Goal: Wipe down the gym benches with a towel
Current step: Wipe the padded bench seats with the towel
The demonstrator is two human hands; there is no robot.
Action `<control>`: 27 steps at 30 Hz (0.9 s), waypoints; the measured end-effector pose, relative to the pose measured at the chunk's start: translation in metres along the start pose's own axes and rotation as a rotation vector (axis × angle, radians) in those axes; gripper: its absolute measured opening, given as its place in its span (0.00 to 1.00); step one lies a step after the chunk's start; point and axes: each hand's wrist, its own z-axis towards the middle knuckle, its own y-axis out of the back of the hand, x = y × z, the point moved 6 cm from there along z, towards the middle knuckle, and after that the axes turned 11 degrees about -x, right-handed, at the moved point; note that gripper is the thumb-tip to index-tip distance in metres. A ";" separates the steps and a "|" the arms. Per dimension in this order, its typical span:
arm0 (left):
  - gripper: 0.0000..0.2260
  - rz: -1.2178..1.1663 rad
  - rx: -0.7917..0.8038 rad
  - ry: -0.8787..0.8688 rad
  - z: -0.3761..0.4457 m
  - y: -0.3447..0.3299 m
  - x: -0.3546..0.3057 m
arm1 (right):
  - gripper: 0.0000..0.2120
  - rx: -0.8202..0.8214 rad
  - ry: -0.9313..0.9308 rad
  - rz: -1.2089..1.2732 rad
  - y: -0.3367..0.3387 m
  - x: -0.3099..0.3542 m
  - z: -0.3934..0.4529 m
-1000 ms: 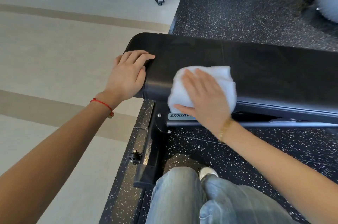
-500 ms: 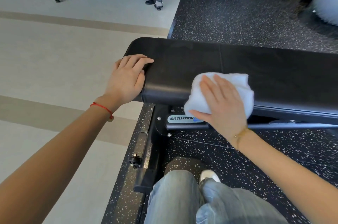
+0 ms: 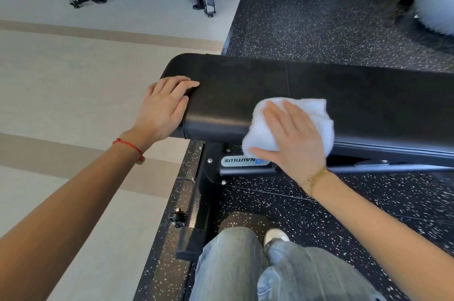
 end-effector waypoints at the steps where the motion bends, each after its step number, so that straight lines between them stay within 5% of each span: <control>1: 0.19 -0.003 0.007 0.006 0.000 0.000 -0.001 | 0.36 -0.003 0.012 0.008 -0.007 0.013 0.009; 8: 0.22 0.032 0.018 0.041 0.001 -0.007 -0.041 | 0.34 0.002 0.142 -0.032 0.003 0.008 -0.004; 15: 0.21 0.048 0.022 -0.099 0.008 -0.034 -0.118 | 0.36 0.126 -0.069 -0.102 0.049 -0.107 -0.070; 19: 0.22 0.026 0.040 -0.085 0.023 -0.053 -0.161 | 0.42 0.217 0.078 -0.109 0.013 -0.066 -0.039; 23: 0.23 0.001 0.009 -0.003 0.033 -0.065 -0.177 | 0.41 0.155 0.182 -0.032 0.013 -0.058 -0.024; 27: 0.19 0.038 -0.039 0.004 0.031 -0.066 -0.176 | 0.37 0.115 0.068 -0.004 0.039 -0.116 -0.066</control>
